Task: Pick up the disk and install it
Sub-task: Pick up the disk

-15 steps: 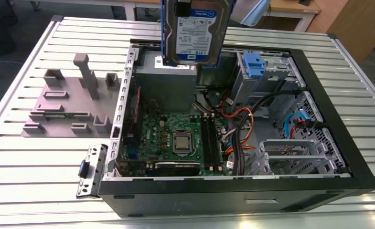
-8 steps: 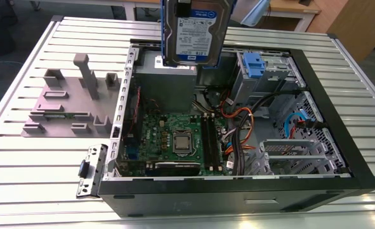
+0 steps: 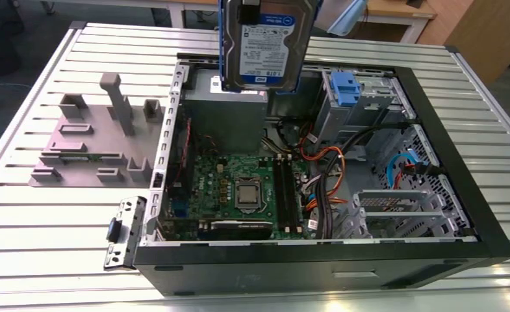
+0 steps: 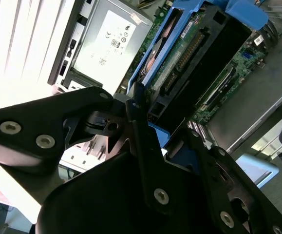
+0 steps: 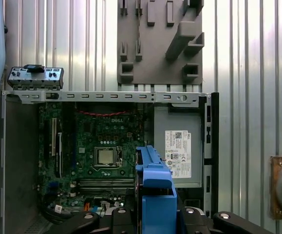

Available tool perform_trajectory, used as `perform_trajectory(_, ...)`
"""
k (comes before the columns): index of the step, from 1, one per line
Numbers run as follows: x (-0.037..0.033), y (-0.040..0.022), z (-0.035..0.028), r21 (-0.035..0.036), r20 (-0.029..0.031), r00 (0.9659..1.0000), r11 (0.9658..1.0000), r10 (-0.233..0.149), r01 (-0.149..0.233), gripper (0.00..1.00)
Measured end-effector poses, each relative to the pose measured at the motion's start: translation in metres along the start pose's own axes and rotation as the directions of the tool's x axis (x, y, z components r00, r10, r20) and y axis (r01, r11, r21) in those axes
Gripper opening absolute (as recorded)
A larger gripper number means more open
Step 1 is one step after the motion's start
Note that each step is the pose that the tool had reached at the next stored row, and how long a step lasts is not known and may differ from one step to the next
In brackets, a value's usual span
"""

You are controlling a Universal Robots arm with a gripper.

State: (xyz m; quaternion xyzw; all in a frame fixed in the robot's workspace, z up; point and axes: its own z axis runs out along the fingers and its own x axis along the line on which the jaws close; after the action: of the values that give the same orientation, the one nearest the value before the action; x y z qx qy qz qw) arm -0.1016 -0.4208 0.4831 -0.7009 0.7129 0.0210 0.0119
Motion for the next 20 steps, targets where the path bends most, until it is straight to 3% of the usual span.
perform_trajectory(20, 0.0045, -0.0004, 0.0002, 0.0, -0.0003, 1.0, 1.0, 0.0, 0.0, 0.36)
